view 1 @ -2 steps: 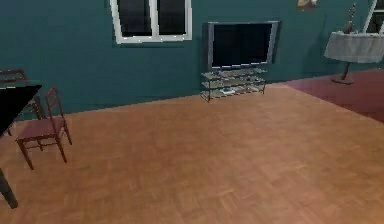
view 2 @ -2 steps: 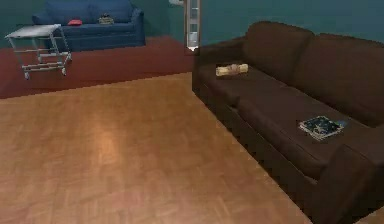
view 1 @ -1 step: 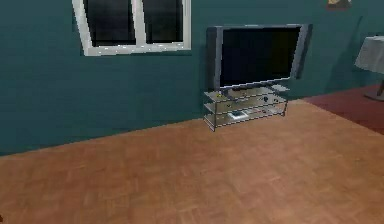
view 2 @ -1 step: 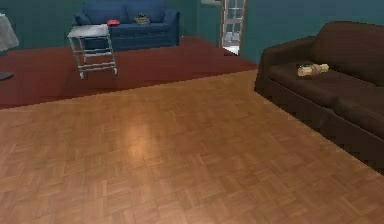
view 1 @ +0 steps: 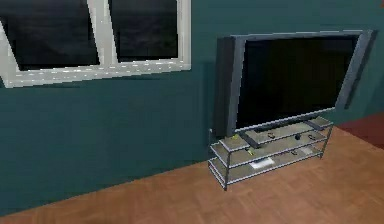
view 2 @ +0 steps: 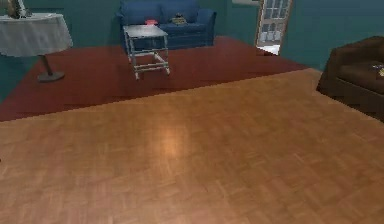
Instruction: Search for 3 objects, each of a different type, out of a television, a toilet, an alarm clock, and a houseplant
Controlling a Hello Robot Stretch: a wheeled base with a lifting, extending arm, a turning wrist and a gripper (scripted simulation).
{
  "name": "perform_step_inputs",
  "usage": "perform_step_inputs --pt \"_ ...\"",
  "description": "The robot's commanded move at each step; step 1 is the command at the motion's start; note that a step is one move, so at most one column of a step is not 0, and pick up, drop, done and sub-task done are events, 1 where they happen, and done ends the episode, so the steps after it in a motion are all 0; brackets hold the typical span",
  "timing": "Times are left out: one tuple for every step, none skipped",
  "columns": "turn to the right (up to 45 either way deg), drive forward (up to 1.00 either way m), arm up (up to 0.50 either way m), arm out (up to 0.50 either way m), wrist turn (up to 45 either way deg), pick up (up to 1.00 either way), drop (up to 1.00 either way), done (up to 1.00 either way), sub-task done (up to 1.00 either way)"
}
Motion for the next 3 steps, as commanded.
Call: perform_step_inputs --pt "6.0 0.00 0.00 0.00 0.0 0.00 0.00 0.00 0.00" --pt "0.0 0.45 0.00 0.00 0.0 0.00 0.00 0.00 0.00" --pt "27.0 0.00 0.00 0.00 0.0 0.00 0.00 0.00 0.00"
